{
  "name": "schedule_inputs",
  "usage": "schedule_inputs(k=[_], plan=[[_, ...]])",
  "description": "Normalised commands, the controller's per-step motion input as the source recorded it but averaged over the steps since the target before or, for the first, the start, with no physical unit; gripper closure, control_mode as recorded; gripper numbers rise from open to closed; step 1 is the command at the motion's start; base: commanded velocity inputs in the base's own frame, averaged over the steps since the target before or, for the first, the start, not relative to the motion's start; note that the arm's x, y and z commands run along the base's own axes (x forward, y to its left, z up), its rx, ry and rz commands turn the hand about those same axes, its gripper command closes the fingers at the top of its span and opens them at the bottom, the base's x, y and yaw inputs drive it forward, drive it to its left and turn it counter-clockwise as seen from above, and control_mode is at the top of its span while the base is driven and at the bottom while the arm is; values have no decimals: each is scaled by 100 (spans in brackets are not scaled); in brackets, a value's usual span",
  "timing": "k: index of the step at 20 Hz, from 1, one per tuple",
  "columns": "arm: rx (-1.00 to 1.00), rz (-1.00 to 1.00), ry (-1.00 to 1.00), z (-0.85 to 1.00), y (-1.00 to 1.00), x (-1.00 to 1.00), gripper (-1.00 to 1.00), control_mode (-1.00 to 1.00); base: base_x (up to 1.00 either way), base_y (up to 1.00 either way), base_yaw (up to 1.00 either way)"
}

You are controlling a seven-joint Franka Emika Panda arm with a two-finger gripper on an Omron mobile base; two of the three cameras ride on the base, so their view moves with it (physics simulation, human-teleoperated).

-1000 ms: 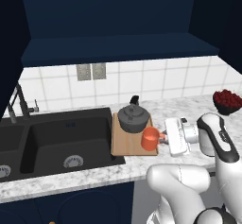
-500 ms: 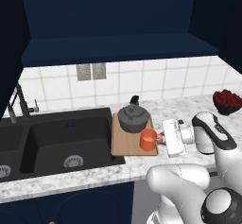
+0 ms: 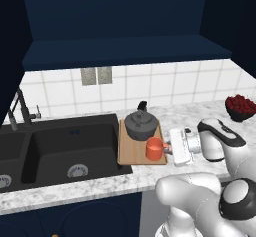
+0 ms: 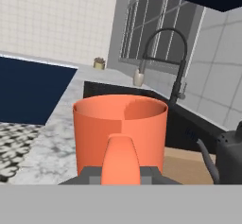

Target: Pick the kettle from the counter and place it on the tray. Then pick the mug from the cabinet and place it on the tray. Then close the cabinet doors.

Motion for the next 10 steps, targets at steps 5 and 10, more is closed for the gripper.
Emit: schedule_inputs(k=[5,10], plan=[[0,0,2,-18,0,25,100,-100,0,0,0],[0,0,2,-19,0,29,100,-100,0,0,0]])
